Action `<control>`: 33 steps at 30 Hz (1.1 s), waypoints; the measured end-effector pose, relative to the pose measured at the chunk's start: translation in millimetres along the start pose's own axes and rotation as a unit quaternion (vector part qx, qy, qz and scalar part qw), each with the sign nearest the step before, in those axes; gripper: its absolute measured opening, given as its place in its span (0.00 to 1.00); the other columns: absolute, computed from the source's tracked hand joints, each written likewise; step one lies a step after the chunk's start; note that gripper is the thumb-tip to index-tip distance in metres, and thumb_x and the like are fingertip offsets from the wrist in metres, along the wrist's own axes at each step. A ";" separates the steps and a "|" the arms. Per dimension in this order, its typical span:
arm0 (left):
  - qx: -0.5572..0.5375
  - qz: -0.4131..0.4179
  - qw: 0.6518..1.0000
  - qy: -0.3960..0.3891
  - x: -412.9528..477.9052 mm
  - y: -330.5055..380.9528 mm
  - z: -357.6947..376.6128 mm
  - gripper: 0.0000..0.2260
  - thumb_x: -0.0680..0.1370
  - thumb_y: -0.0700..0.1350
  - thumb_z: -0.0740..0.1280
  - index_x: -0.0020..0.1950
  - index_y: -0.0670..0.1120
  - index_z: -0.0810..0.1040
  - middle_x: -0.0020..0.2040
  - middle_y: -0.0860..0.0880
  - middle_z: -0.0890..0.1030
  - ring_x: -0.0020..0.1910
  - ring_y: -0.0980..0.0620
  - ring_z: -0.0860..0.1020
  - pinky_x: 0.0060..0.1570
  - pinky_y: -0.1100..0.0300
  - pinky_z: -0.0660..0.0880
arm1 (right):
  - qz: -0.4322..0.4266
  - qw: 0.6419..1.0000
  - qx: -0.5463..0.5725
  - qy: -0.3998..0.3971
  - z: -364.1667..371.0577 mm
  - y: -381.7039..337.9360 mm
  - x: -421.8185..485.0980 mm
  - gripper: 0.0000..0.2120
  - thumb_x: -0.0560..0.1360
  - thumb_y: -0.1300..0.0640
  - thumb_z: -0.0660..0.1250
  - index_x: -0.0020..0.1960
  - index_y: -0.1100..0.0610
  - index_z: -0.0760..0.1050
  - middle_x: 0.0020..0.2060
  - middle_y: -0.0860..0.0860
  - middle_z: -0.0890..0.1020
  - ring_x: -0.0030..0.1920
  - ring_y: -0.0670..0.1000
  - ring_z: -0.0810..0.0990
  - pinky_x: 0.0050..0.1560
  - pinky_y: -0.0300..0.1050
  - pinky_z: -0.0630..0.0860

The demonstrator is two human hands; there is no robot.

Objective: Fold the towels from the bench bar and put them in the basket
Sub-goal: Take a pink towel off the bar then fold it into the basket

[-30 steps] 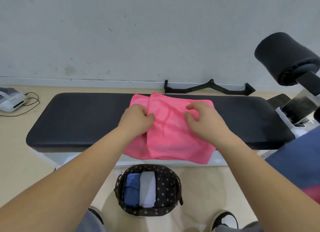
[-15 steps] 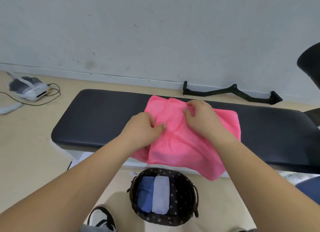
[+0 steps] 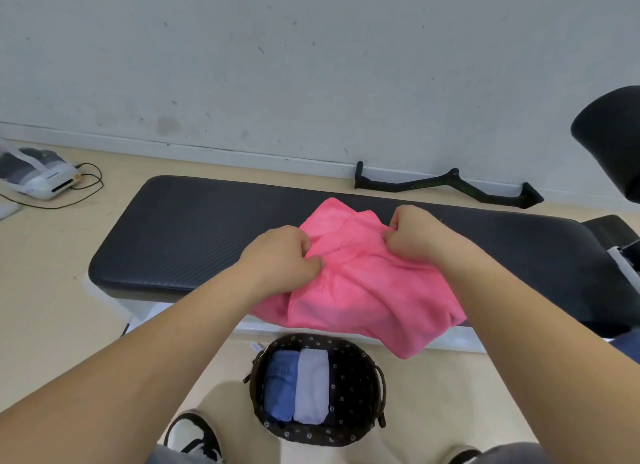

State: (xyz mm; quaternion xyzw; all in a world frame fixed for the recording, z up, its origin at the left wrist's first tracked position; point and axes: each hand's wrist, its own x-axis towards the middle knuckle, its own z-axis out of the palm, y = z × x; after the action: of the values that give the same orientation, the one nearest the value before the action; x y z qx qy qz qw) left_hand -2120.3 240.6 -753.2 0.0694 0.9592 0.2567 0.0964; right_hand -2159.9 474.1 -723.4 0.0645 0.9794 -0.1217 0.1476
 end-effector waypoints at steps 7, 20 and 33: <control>-0.050 0.073 0.996 0.000 -3.2 13.9 10.1 0.04 0.83 0.49 0.63 0.49 0.51 0.73 0.41 0.55 0.80 0.44 0.49 0.79 0.47 0.51 0.76 | 0.117 0.988 0.024 -0.097 -22.5 40.2 -46.8 0.12 0.71 0.62 0.70 0.54 0.61 0.78 0.43 0.60 0.85 0.39 0.61 0.87 0.41 0.56 0.86; 0.016 0.113 0.993 0.042 -7.2 5.2 13.8 0.03 0.83 0.49 0.63 0.53 0.51 0.74 0.36 0.58 0.75 0.40 0.48 0.75 0.39 0.54 0.67 | -0.006 0.982 0.161 0.097 23.1 48.8 -34.8 0.09 0.75 0.49 0.74 0.41 0.52 0.79 0.43 0.49 0.80 0.43 0.49 0.80 0.39 0.44 0.74; -0.007 0.096 0.995 0.021 -13.2 6.6 8.3 0.09 0.83 0.54 0.65 0.47 0.51 0.75 0.33 0.56 0.75 0.36 0.56 0.73 0.38 0.55 0.67 | -0.098 0.910 0.400 0.055 20.4 24.5 -49.2 0.09 0.83 0.55 0.65 0.61 0.49 0.81 0.49 0.52 0.85 0.47 0.47 0.82 0.54 0.42 0.79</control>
State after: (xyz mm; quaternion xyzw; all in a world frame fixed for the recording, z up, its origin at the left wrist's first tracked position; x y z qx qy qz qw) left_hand -2105.1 247.8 -754.9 0.1553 0.9481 0.2726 0.0517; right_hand -2103.7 487.9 -732.7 0.0286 0.8565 -0.5135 0.0431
